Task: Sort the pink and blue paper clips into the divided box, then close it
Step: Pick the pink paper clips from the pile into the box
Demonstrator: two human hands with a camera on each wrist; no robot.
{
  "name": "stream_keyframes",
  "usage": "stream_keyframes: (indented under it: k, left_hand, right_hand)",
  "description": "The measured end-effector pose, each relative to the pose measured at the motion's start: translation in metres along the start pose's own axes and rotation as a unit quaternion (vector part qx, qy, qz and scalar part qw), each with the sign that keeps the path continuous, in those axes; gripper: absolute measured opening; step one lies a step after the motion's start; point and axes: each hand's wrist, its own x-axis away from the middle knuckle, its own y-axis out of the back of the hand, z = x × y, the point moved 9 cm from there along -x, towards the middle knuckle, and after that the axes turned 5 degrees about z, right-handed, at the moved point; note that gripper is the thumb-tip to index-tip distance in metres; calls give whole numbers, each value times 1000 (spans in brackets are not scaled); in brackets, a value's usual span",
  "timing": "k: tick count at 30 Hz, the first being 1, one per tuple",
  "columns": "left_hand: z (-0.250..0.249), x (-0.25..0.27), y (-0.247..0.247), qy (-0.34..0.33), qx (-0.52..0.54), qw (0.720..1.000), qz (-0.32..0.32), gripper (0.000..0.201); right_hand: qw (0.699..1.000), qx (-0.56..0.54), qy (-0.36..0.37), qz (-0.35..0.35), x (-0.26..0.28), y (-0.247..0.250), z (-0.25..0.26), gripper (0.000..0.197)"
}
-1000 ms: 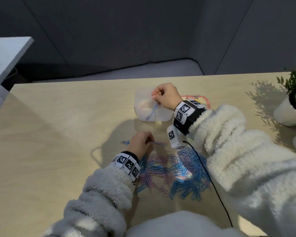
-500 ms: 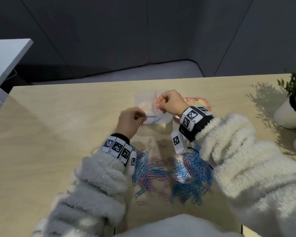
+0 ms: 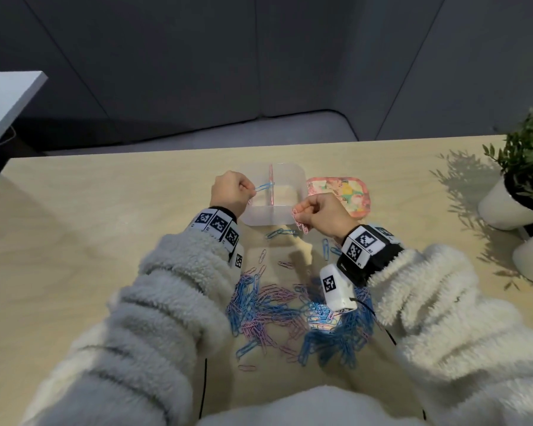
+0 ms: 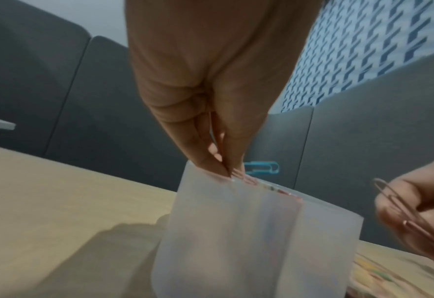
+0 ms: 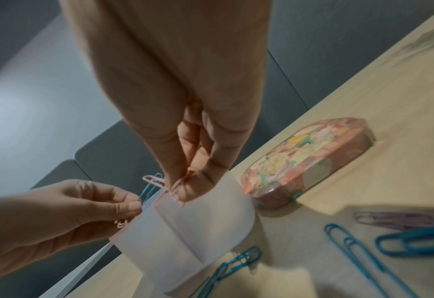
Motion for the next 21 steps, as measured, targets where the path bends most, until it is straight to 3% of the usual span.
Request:
stream_keyframes:
  k: [6, 10, 13, 16, 18, 21]
  left_hand:
    - [-3, 5, 13, -56, 115, 989, -69, 4]
    - [6, 36, 20, -67, 164, 979, -100, 7]
    - [21, 68, 10, -68, 96, 992, -51, 5]
    - [50, 93, -9, -23, 0, 999, 23, 4]
    - [71, 99, -18, 12, -68, 997, 41, 6]
    - [89, 101, -20, 55, -135, 988, 40, 12]
  right_hand:
    - [1000, 13, 22, 13, -2, -13, 20, 24]
    - [998, 21, 50, -12, -19, -16, 51, 23]
    - [997, 2, 69, -35, -34, -20, 75, 29]
    - [996, 1, 79, -38, -46, -30, 91, 24]
    - [997, 25, 72, -24, -46, -38, 94, 14]
    - [995, 69, 75, -17, -36, -40, 94, 22]
